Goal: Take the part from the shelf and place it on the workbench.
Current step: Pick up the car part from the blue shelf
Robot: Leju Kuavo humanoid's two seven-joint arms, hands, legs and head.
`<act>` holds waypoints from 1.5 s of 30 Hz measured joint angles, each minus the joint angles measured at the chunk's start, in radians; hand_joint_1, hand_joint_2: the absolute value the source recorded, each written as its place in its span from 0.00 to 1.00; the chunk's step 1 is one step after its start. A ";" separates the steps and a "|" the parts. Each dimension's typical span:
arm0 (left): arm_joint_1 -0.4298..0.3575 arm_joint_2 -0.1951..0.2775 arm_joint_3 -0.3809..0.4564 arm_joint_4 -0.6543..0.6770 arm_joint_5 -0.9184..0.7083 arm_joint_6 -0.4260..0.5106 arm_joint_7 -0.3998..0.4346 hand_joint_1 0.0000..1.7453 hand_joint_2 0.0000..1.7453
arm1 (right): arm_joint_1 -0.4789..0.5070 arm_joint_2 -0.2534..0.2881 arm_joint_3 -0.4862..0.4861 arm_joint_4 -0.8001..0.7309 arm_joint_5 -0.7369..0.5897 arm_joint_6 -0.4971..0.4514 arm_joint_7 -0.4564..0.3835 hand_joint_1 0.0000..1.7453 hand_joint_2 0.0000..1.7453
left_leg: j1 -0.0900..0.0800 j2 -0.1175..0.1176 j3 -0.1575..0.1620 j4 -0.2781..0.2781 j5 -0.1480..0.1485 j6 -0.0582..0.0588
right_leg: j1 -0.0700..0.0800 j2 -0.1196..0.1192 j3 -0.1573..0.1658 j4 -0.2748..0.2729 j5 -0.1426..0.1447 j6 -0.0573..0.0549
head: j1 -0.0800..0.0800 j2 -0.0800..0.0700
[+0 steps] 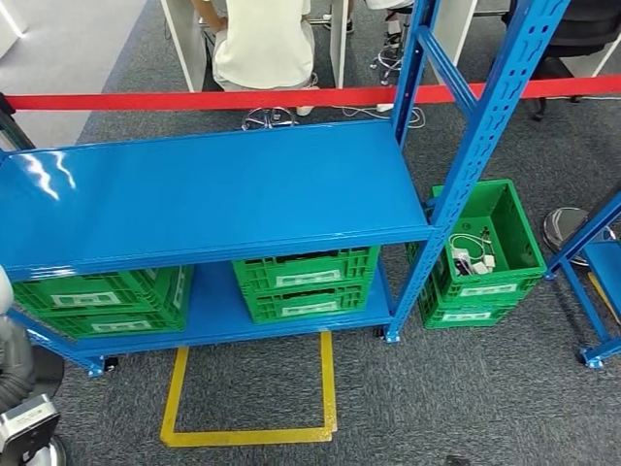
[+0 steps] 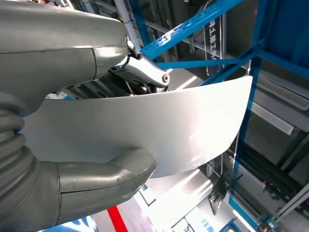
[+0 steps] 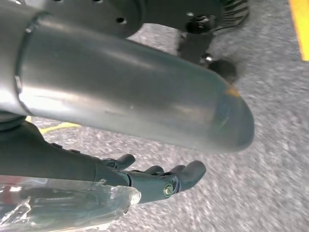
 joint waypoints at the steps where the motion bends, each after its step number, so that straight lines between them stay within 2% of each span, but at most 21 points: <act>1: 0.001 -0.001 0.000 0.000 0.000 0.000 0.000 1.00 1.00 | 0.001 0.000 0.000 0.000 0.001 0.001 0.002 0.00 0.00 | 0.001 0.000 -0.007 0.055 -0.019 -0.004 | -0.001 -0.001 -0.012 0.001 0.009 0.002 | 0.000 0.000; 3: 0.002 -0.001 0.001 0.000 0.000 0.000 0.000 1.00 1.00 | 0.002 0.000 0.000 0.000 0.002 0.002 0.004 0.00 0.00 | 0.003 0.000 0.021 0.068 0.006 -0.009 | -0.004 -0.002 -0.035 0.006 0.023 0.009 | 0.000 0.000; 5: 0.003 -0.001 0.001 0.000 -0.002 0.000 0.000 1.00 1.00 | 0.002 0.000 0.000 0.000 0.003 0.004 0.002 0.00 0.00 | 0.007 0.000 0.111 -0.052 0.051 -0.017 | -0.010 -0.001 -0.056 0.016 0.033 0.021 | 0.000 0.000; 7: 0.002 -0.001 0.001 0.000 -0.006 0.000 0.000 1.00 1.00 | 0.001 -0.002 0.000 -0.002 0.004 0.005 0.000 0.00 0.00 | 0.007 -0.004 0.188 -0.171 0.054 -0.015 | -0.009 0.000 -0.072 0.030 0.042 0.034 | -0.002 0.000; 8: 0.003 -0.001 0.001 0.000 -0.008 0.000 0.000 1.00 1.00 | 0.001 -0.002 0.000 -0.002 0.005 0.006 -0.002 0.00 0.00 | 0.005 -0.005 0.200 -0.196 0.046 -0.008 | -0.007 0.001 -0.078 0.033 0.047 0.040 | -0.003 0.000; 11: 0.005 -0.002 0.001 0.000 -0.010 0.000 0.000 1.00 1.00 | 0.005 -0.002 0.000 -0.002 0.009 0.009 -0.009 0.00 0.00 | 0.001 -0.003 0.184 -0.199 0.056 0.028 | -0.010 0.001 -0.091 0.041 0.049 0.057 | -0.003 0.000; 13: 0.006 -0.002 0.002 0.000 -0.010 0.000 0.000 1.00 1.00 | 0.007 -0.002 0.000 -0.002 0.011 0.010 -0.014 0.00 0.00 | 0.001 -0.001 0.166 -0.200 0.071 0.048 | -0.012 0.001 -0.117 0.105 -0.014 0.065 | 0.000 0.000; 15: 0.008 -0.003 0.003 0.000 -0.005 0.000 0.000 1.00 1.00 | 0.006 -0.002 0.000 -0.002 0.012 0.010 -0.016 0.00 0.00 | -0.004 0.000 0.145 -0.199 0.088 0.058 | -0.013 0.000 -0.155 0.238 -0.106 0.068 | 0.004 0.000; 17: 0.011 -0.003 0.004 0.000 0.001 0.000 0.000 1.00 1.00 | 0.006 -0.001 0.000 -0.002 0.012 0.009 -0.017 0.00 0.00 | -0.010 0.001 0.124 -0.199 0.105 0.062 | -0.011 0.000 -0.163 0.327 -0.135 0.064 | 0.005 0.000; 18: 0.012 -0.004 0.004 0.000 0.002 0.000 0.000 1.00 1.00 | 0.006 -0.001 0.000 -0.002 0.012 0.009 -0.017 0.00 0.00 | -0.013 0.001 0.114 -0.199 0.113 0.062 | -0.009 0.000 -0.143 0.320 -0.119 0.059 | 0.005 0.000; 20: 0.013 -0.004 0.004 0.000 0.003 0.000 0.000 1.00 1.00 | 0.004 -0.002 0.000 -0.002 0.012 0.008 -0.017 0.00 0.00 | -0.017 0.000 0.098 -0.198 0.129 0.061 | -0.001 0.000 -0.053 0.203 -0.069 0.042 | 0.005 0.000; 22: 0.014 -0.004 0.004 0.000 0.003 0.000 0.000 1.00 1.00 | 0.000 -0.003 0.000 -0.003 0.013 0.008 -0.017 0.00 0.00 | -0.019 0.001 0.088 -0.198 0.144 0.055 | 0.008 0.001 0.046 0.056 -0.059 0.027 | 0.004 0.000; 24: 0.015 -0.004 0.005 0.000 0.001 0.000 0.000 1.00 1.00 | -0.004 -0.003 0.000 -0.003 0.014 0.008 -0.016 0.00 0.00 | -0.016 0.002 0.085 -0.198 0.158 0.043 | 0.015 0.002 0.075 -0.002 -0.067 0.022 | 0.004 0.000; 27: 0.019 -0.004 0.005 -0.001 -0.001 0.000 0.000 1.00 1.00 | -0.002 -0.001 0.000 -0.003 0.017 0.008 -0.012 0.00 0.00 | -0.014 0.001 0.070 -0.184 0.145 0.027 | 0.012 -0.001 0.053 -0.011 -0.039 0.010 | 0.006 0.000; 30: 0.022 -0.003 0.006 -0.001 0.004 0.000 -0.001 1.00 1.00 | -0.003 0.000 0.000 -0.003 0.018 0.007 -0.010 0.00 0.00 | -0.013 -0.001 0.018 -0.036 0.012 0.015 | 0.006 -0.004 0.021 -0.015 -0.002 0.001 | 0.004 0.000; 32: 0.025 -0.003 0.007 -0.001 0.019 0.000 -0.001 1.00 1.00 | -0.001 0.002 0.000 -0.003 0.022 0.003 -0.009 0.00 0.00 | -0.011 -0.001 0.001 0.068 -0.028 0.009 | 0.006 -0.005 -0.008 -0.010 0.016 0.004 | 0.004 0.000; 34: 0.028 -0.002 0.009 -0.001 0.031 0.000 -0.001 1.00 1.00 | 0.000 0.005 0.000 -0.002 0.025 -0.002 -0.011 0.00 0.00 | -0.009 -0.001 0.043 0.049 0.010 0.006 | 0.004 -0.006 -0.037 0.000 0.031 0.010 | 0.004 0.000; 36: 0.029 -0.002 0.010 -0.001 0.036 0.000 -0.001 1.00 1.00 | 0.001 0.007 0.000 -0.003 0.027 -0.006 -0.013 0.00 0.00 | -0.007 -0.001 0.140 -0.084 0.048 0.003 | 0.003 -0.005 -0.061 0.014 0.041 0.018 | 0.003 0.000; 38: 0.030 -0.002 0.010 -0.002 0.038 0.001 -0.001 1.00 1.00 | 0.000 0.007 0.000 -0.003 0.027 -0.008 -0.015 0.00 0.00 | -0.008 -0.005 0.204 -0.187 0.044 0.011 | 0.005 -0.004 -0.077 0.027 0.051 0.028 | 0.003 0.000; 42: 0.035 -0.002 0.011 -0.003 0.042 0.001 -0.001 1.00 1.00 | 0.005 0.007 0.000 -0.003 0.028 -0.009 -0.016 0.00 0.00 | -0.010 -0.004 0.195 -0.208 0.051 0.048 | 0.003 -0.002 -0.096 0.048 0.049 0.044 | 0.005 0.000; 45: 0.036 -0.002 0.013 -0.003 0.045 0.000 -0.001 1.00 1.00 | 0.007 0.008 0.000 -0.003 0.028 -0.009 -0.015 0.00 0.00 | -0.008 -0.002 0.165 -0.209 0.078 0.066 | 0.000 -0.003 -0.150 0.200 -0.077 0.059 | 0.011 0.000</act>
